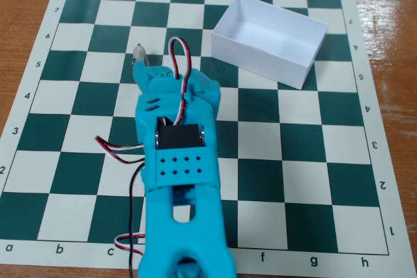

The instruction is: Grab the toy horse and put it in the box.

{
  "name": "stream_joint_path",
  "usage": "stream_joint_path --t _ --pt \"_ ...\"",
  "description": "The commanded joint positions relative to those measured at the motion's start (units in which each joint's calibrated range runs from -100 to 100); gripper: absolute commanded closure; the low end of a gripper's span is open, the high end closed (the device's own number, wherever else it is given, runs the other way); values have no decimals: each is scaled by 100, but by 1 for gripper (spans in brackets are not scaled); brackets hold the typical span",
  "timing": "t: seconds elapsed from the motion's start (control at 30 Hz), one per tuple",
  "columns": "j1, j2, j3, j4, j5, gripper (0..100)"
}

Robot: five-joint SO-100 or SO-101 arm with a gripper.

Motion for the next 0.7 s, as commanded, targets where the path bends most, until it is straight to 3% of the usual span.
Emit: stream_joint_path --t 0.0,0.27,0.67 --pt "-143 692 -859 -99 18 66" --pt "7 2179 -1187 -1503 194 64" --pt "-357 4311 -2115 -2416 125 66"
